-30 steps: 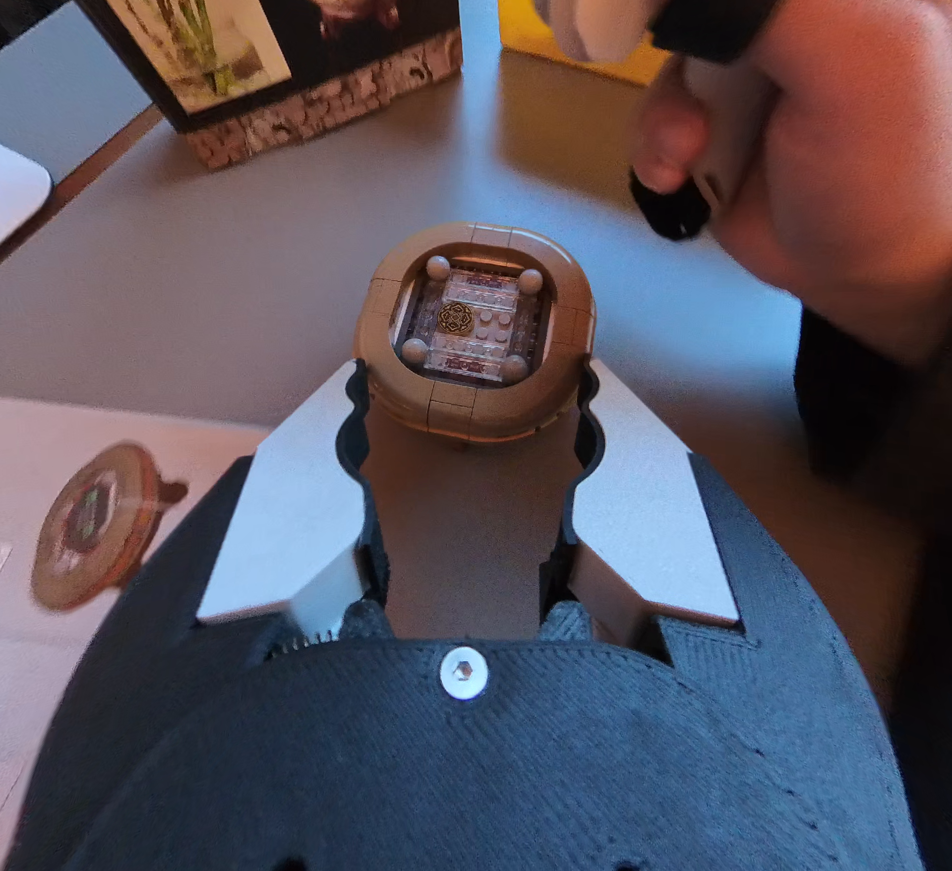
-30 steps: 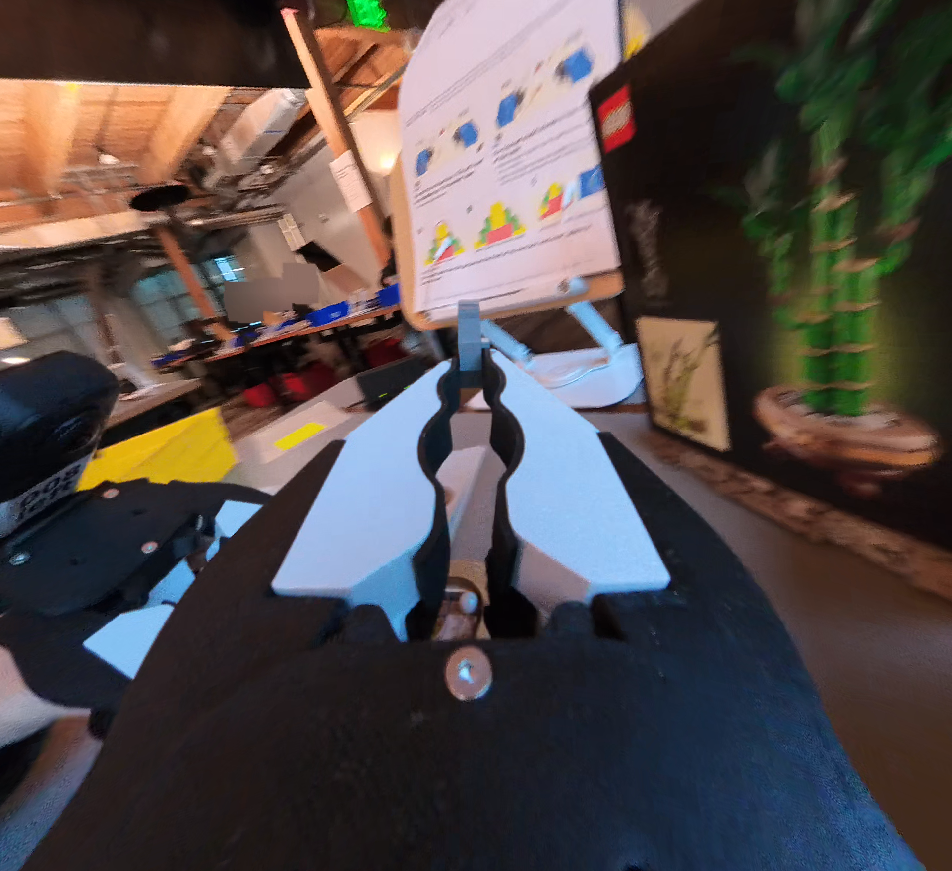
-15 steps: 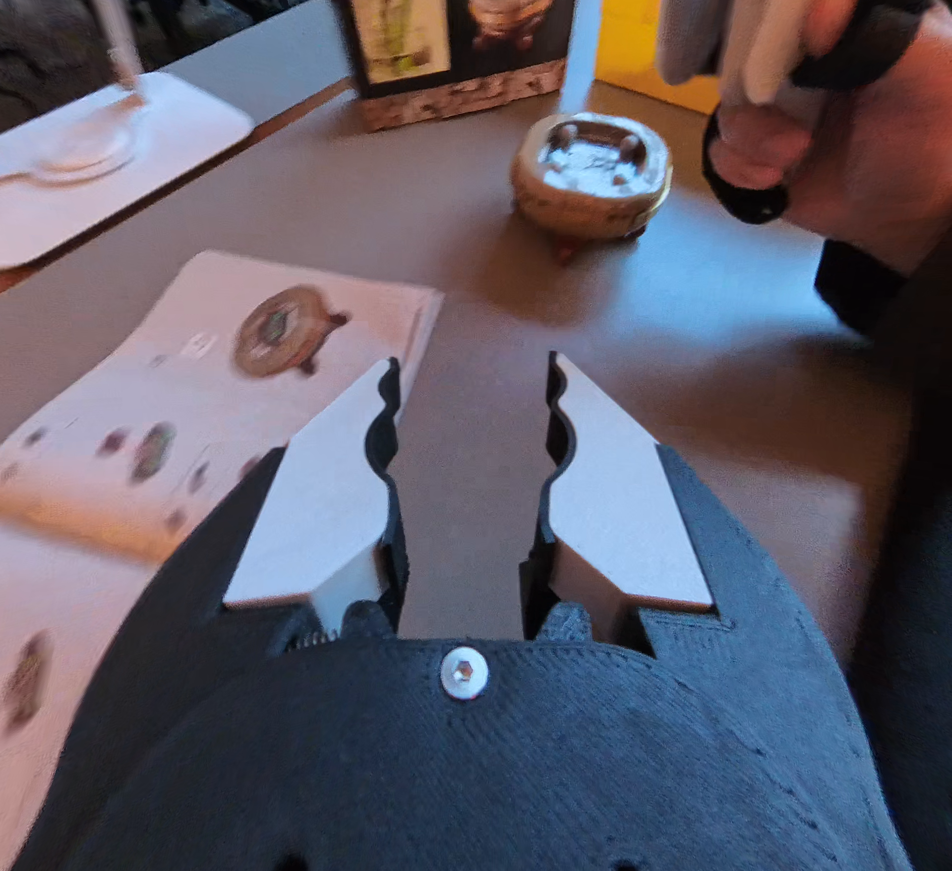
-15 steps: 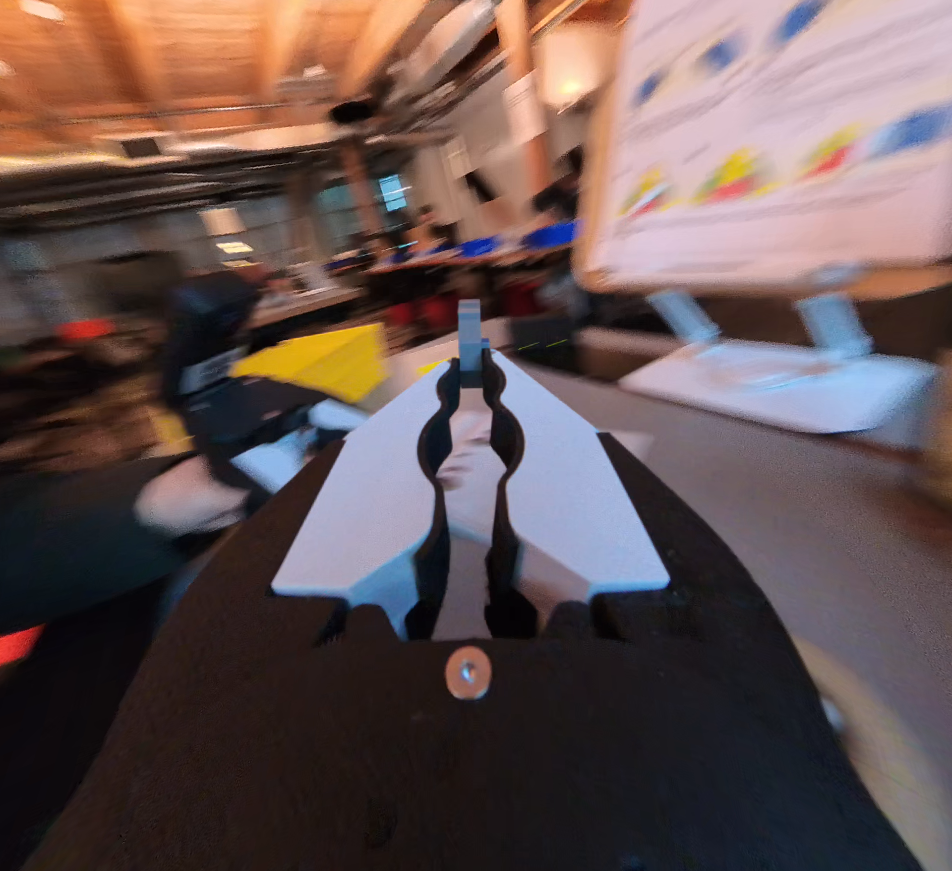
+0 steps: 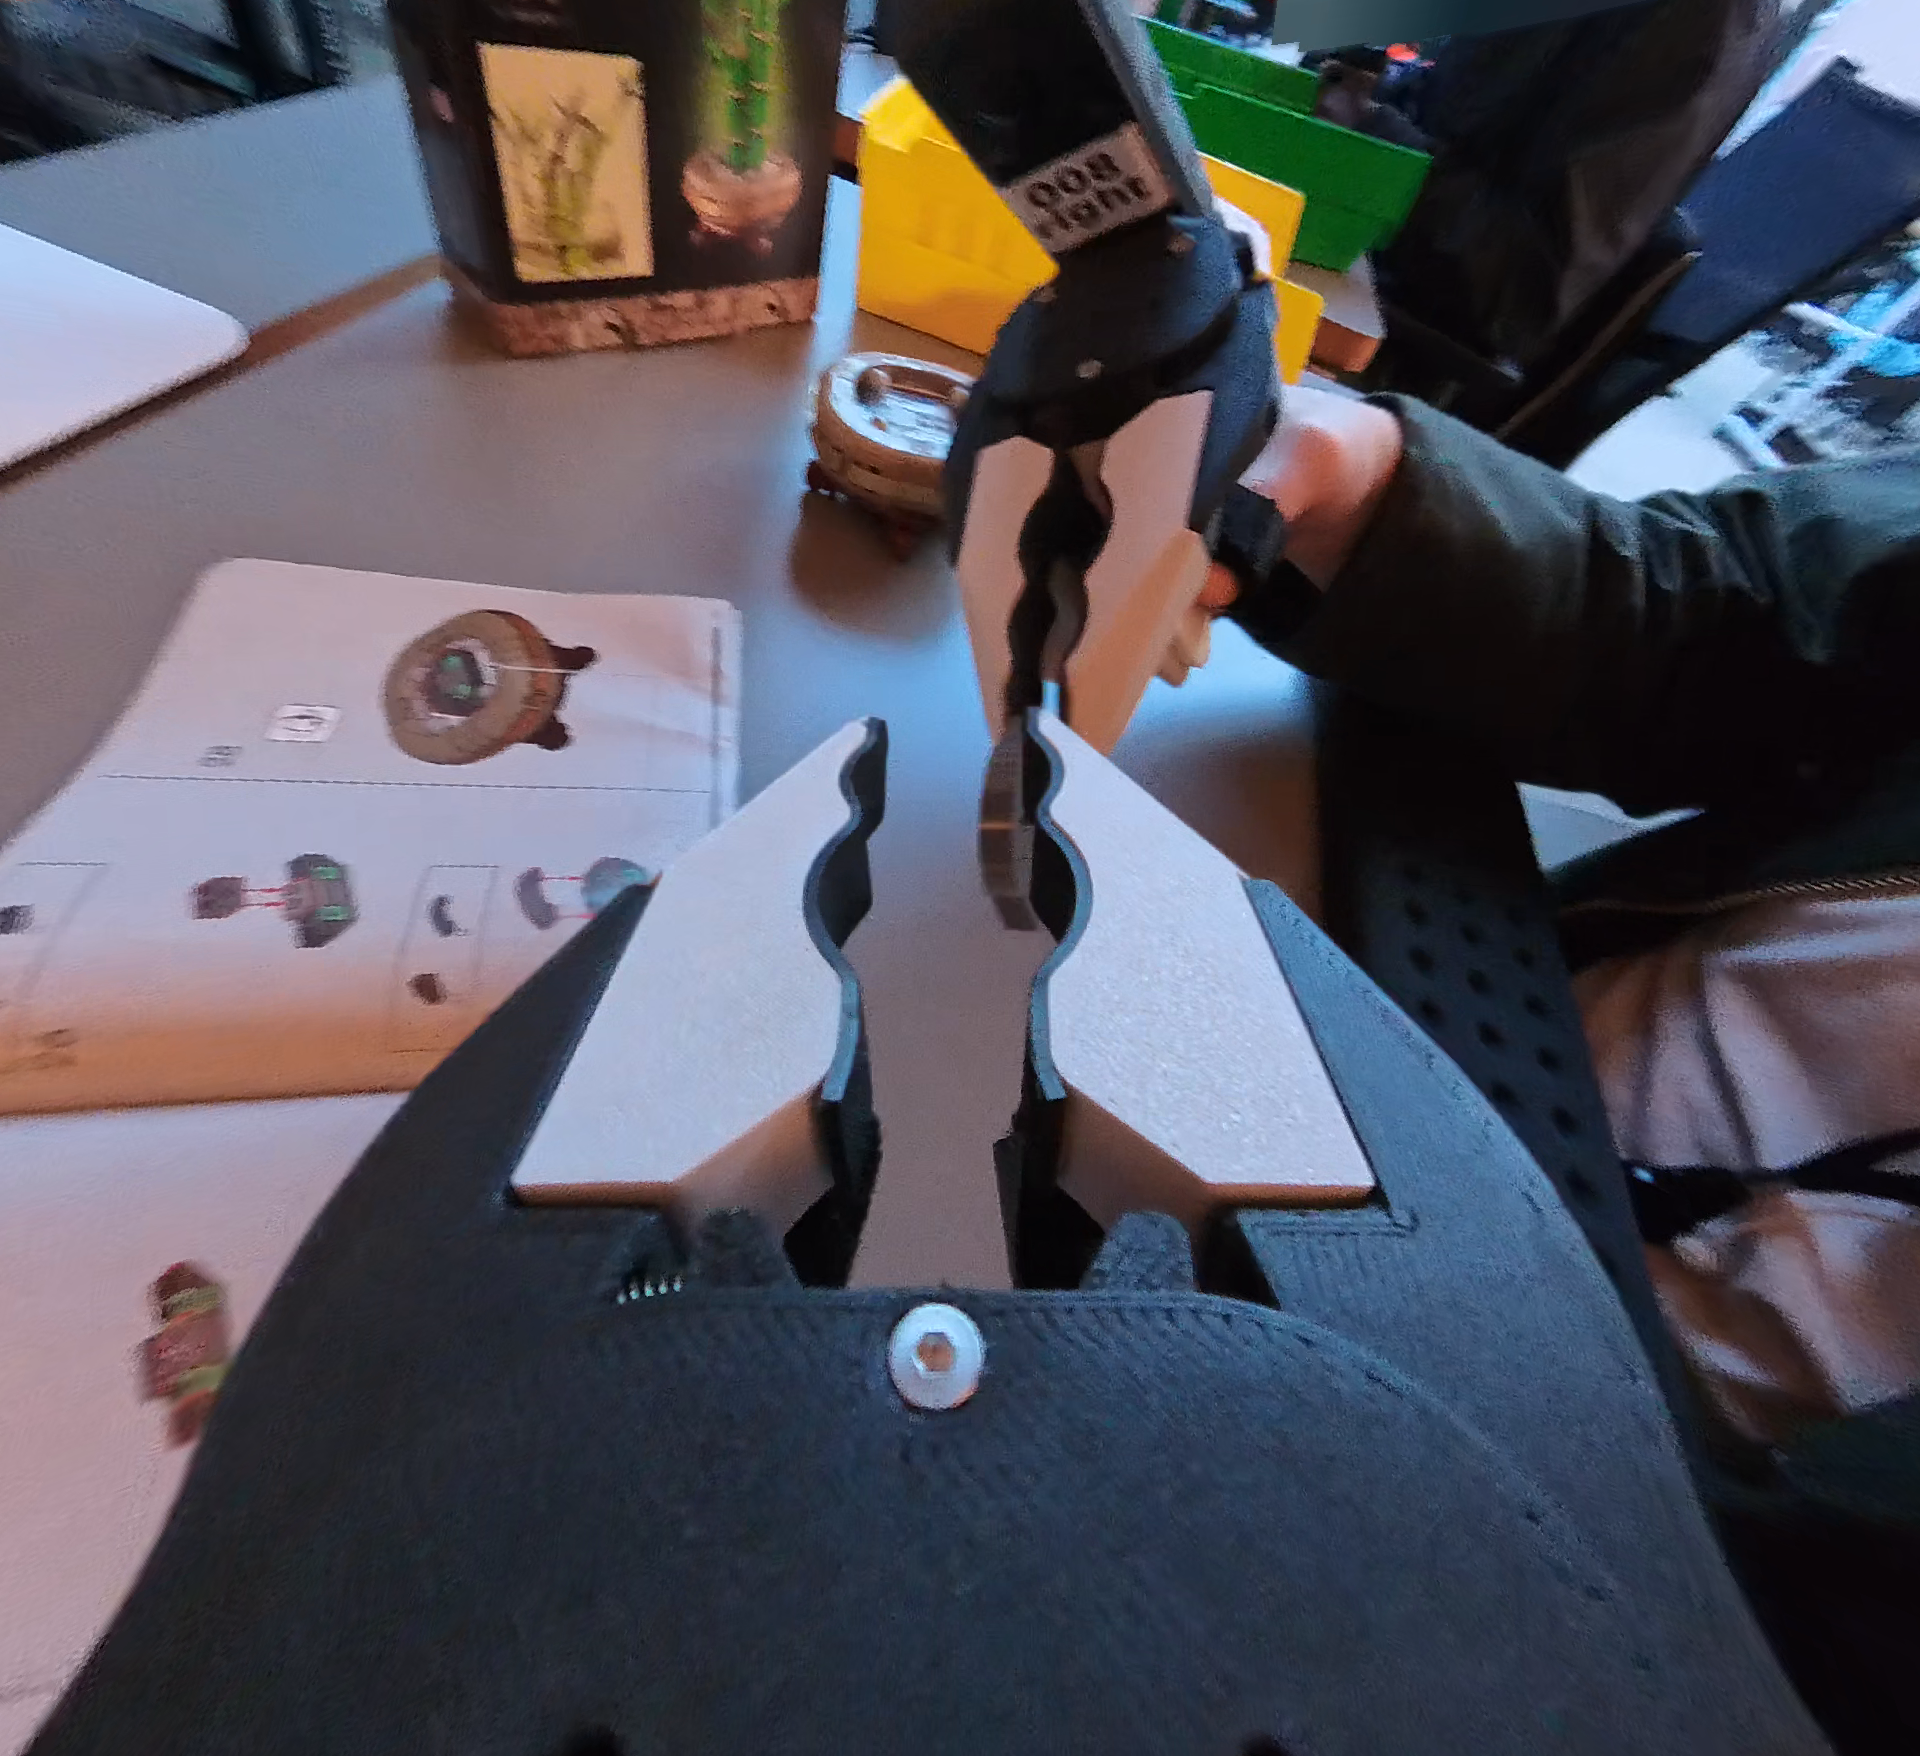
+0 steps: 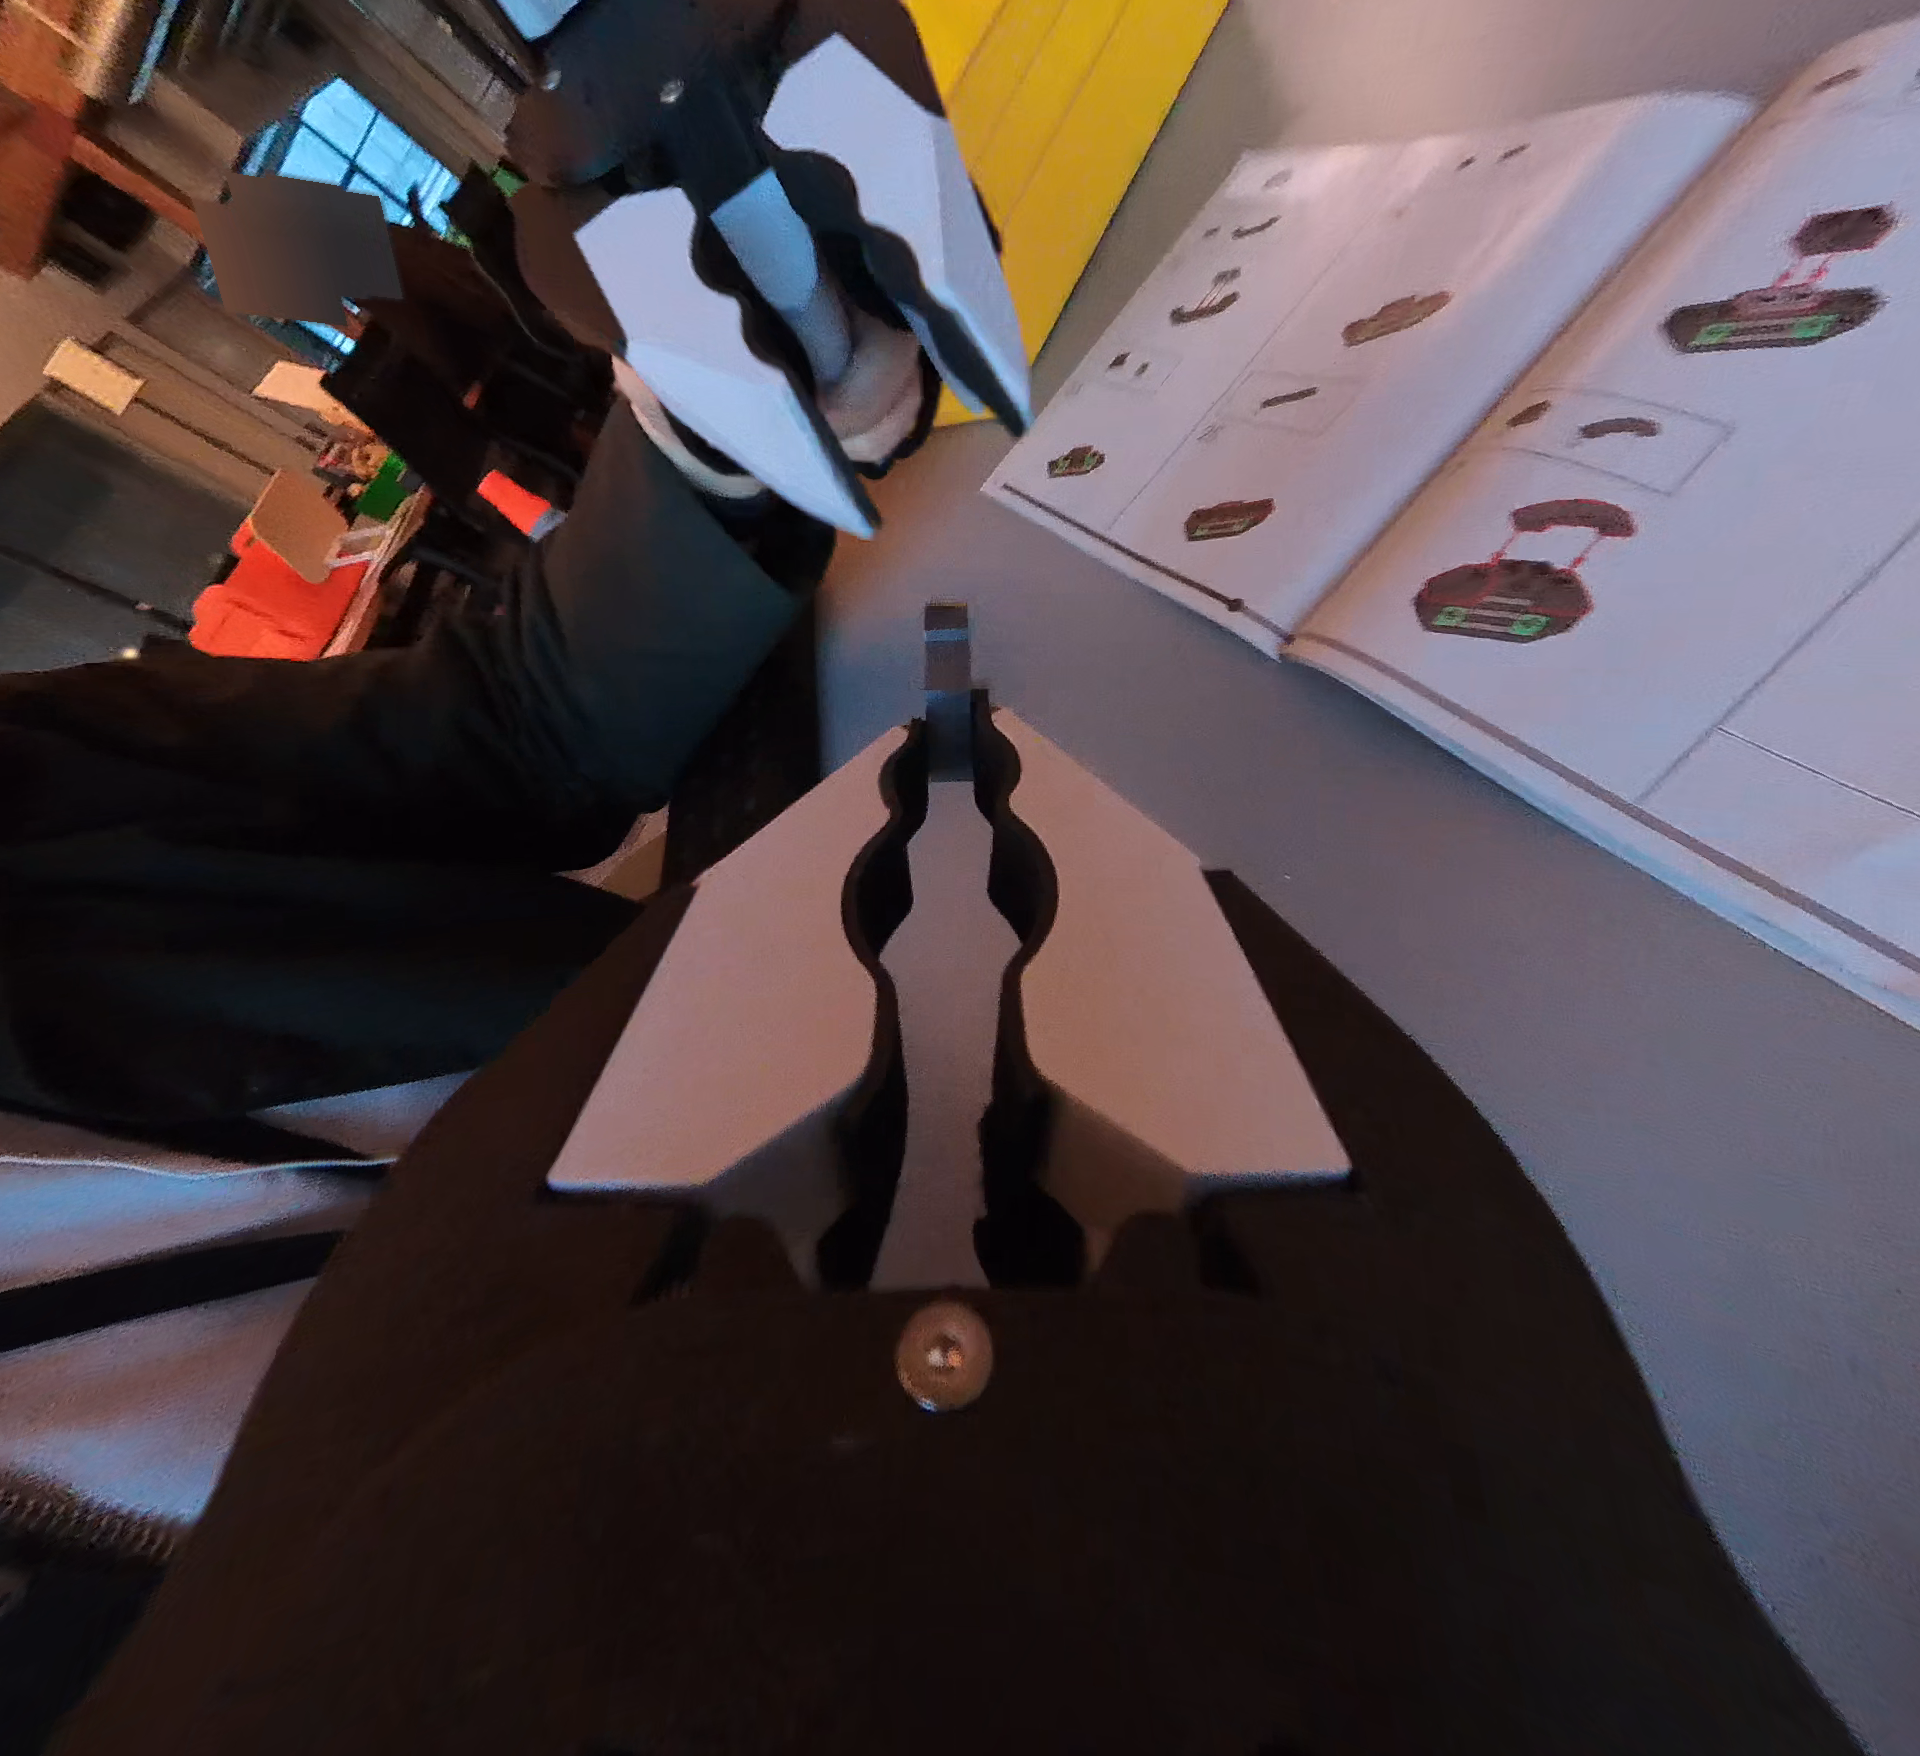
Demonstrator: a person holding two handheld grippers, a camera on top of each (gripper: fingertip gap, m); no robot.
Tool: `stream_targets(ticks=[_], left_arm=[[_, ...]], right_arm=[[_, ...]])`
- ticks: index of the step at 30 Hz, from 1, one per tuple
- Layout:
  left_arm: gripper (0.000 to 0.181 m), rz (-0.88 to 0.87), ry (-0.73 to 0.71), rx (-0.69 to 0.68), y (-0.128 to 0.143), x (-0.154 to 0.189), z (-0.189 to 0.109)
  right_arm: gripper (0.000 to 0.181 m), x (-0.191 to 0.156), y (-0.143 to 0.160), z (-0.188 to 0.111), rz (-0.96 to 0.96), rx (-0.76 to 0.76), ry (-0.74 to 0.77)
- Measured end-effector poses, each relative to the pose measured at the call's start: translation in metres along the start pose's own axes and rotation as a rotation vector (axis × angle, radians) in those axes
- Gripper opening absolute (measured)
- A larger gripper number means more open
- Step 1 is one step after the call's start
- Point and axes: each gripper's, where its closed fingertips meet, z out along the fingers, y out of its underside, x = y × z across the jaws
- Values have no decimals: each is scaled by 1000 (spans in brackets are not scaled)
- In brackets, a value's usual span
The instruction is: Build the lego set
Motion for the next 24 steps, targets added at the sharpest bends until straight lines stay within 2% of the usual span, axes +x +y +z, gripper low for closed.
stream_targets(ticks=[2,6,8,10,13,16,18,22,24], left_arm=[[20,-30,55,-5,18,9,3],[28,-72,84,-92,54,15,14],[13,-65,134,-141,62,21,20],[10,-85,174,-165,67,25,24],[8,-122,166,-124,61,20,24],[6,-200,142,28,37,8,16],[6,-264,148,131,22,2,9],[6,-319,169,200,12,2,9],[6,-315,159,193,14,2,13]], right_arm=[[7,1,3,8,-5,-16,-26],[6,-1,25,17,37,-65,-155],[6,5,33,16,7,-88,-138],[6,8,36,14,-2,-95,-145],[7,11,33,12,-15,-63,-145],[11,11,-2,5,1,171,-172],[23,9,-18,-2,58,280,-212],[23,15,-20,-1,91,299,-190],[10,10,-22,-1,123,322,-249]])
